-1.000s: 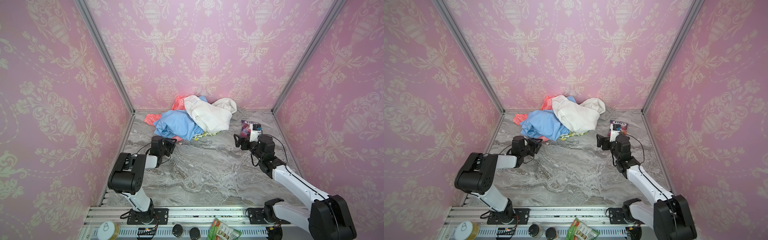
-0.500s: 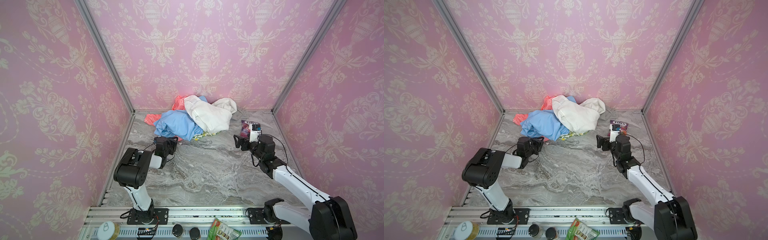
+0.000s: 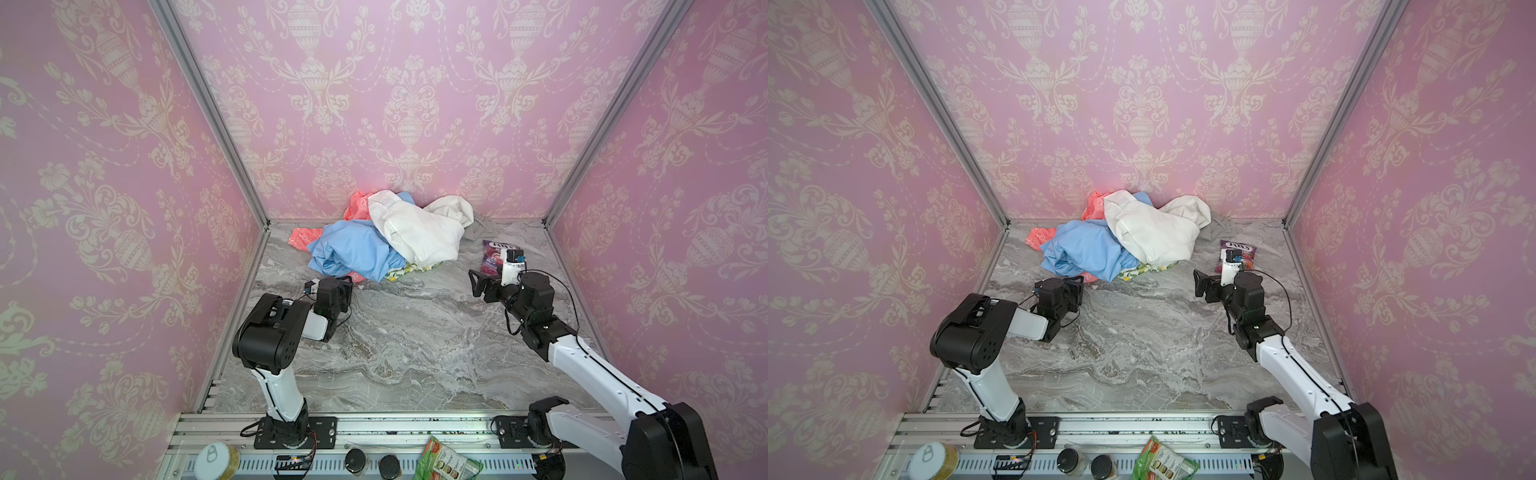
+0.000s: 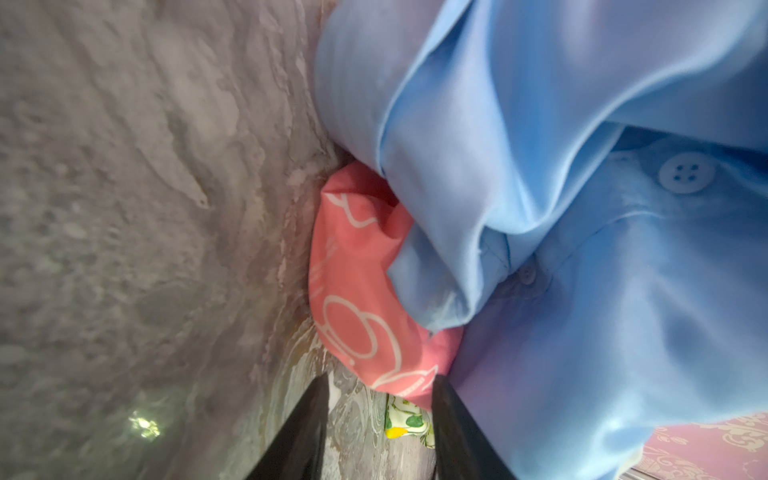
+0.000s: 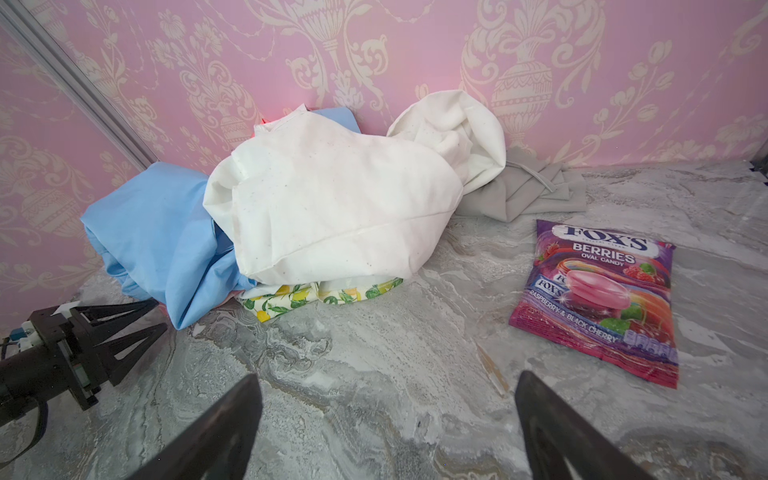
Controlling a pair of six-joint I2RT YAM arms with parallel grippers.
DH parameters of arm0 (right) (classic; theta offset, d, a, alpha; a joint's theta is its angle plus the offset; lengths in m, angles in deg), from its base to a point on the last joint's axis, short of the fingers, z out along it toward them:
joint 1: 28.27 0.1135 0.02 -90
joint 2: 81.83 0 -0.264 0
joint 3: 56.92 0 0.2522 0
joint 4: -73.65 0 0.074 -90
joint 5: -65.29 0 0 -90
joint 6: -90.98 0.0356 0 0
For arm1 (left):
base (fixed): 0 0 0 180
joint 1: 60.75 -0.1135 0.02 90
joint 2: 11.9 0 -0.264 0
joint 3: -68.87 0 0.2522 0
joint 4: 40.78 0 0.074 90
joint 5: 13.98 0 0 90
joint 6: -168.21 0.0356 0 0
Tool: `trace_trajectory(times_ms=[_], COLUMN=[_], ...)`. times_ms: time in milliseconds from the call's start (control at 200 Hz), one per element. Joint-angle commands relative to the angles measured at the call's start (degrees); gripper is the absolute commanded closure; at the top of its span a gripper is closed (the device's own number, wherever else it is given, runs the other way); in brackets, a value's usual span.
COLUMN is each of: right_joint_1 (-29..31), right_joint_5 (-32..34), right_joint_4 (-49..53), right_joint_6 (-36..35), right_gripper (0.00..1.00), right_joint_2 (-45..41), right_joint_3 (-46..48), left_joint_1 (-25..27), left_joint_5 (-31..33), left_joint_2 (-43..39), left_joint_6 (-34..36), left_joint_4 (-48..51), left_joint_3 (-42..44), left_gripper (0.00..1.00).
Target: Pick out a specific cloth from the pile
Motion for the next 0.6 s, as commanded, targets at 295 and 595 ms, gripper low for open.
trace_trajectory(times_ms=[295,595], right_joint_1=[0.4,0.4], right_joint_5=[-0.5,-0.4], right_joint_4=[-0.5,-0.4], right_joint_6=[-1.4,-1.5], right_gripper=[0.03,0.03], right_joint_2=[-1.5,-1.1], right_joint_3=[0.8,0.6], left_joint_1=[0.5,0.5], left_joint_5=[3.5,4.4], left_joint_2=[6.6,9.8], left_joint_6=[-2.0,-2.4], left_joint_4=[-6.9,-8.4], left_joint_3=[-2.7,-5.1], left_gripper=[0.55,0.60])
